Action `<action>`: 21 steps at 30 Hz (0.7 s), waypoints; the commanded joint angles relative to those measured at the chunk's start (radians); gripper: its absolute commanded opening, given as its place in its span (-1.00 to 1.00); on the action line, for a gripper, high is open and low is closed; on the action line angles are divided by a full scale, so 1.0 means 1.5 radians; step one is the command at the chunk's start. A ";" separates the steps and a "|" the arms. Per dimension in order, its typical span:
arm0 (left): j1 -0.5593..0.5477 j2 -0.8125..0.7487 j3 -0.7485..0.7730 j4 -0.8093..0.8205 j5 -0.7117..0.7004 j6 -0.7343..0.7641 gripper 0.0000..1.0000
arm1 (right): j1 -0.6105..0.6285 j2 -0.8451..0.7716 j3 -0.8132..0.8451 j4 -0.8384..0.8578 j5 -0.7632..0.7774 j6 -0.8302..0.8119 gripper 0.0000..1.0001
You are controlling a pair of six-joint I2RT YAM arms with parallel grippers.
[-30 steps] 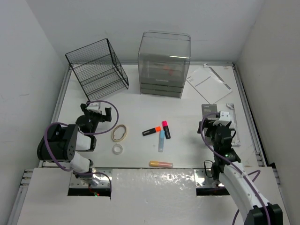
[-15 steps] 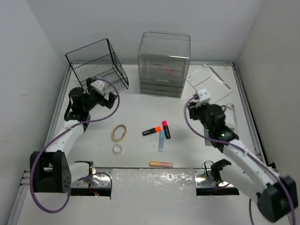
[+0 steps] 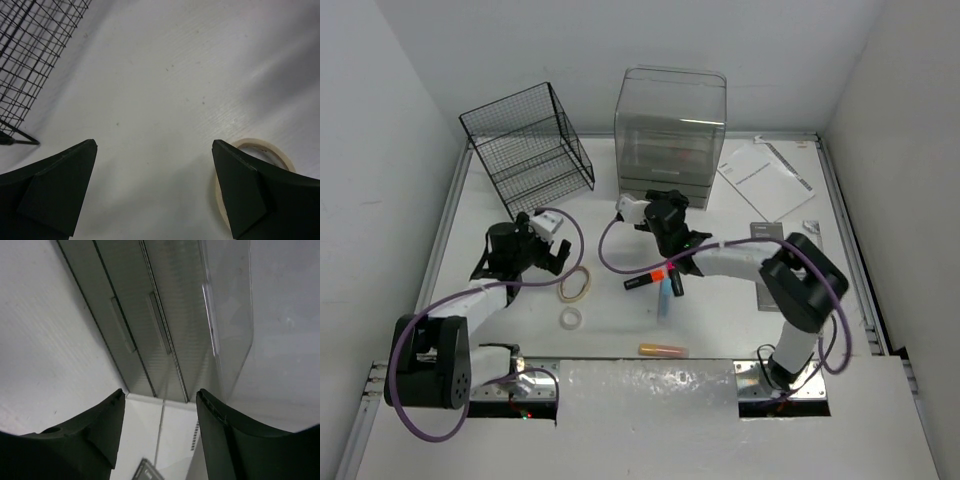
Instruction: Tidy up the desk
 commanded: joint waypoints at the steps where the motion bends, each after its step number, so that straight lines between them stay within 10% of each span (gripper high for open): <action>1: 0.001 0.019 -0.017 0.114 0.042 0.005 0.99 | -0.002 0.059 0.094 0.074 0.045 -0.110 0.16; 21: 0.001 0.099 0.022 0.094 0.032 -0.001 0.99 | -0.041 0.312 0.291 0.114 0.059 -0.273 0.08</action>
